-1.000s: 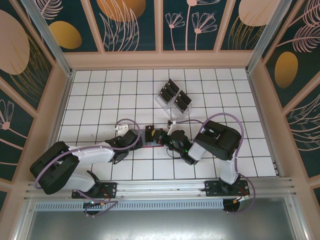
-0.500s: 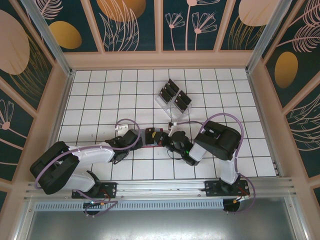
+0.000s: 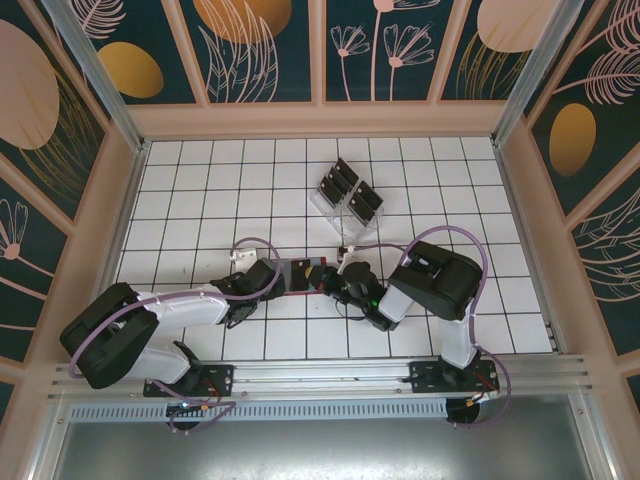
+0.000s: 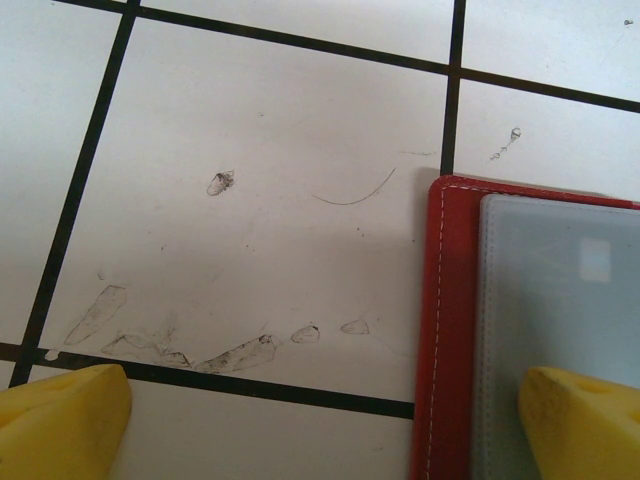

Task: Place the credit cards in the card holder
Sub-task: Insert the credit card into the card holder.

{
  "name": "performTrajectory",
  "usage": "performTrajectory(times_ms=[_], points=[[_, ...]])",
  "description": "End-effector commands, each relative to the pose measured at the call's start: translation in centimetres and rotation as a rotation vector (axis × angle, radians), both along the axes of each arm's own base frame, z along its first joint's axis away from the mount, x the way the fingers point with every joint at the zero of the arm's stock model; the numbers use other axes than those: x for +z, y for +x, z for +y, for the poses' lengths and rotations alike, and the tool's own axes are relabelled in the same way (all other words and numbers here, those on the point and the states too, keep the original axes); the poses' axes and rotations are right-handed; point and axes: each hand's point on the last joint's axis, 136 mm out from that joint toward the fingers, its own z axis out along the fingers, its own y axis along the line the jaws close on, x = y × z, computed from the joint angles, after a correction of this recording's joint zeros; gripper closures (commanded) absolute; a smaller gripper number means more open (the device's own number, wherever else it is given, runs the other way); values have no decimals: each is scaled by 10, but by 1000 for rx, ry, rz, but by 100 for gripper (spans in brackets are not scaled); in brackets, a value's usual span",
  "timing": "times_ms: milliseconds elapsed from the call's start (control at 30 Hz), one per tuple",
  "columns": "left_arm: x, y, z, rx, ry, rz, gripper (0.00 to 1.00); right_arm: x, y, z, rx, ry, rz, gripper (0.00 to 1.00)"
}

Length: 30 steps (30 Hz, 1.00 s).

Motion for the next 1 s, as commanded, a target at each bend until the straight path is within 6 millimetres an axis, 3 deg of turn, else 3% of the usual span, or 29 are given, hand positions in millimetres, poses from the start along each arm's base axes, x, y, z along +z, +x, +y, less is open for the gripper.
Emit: performTrajectory(times_ms=[0,967], points=[[-24,-21,18,-7,81,93,1,-11,-2,-4,3,-33,43,100],[-22,-19,14,-16,70,89,1,-28,-2,22,133,-74,132,100]])
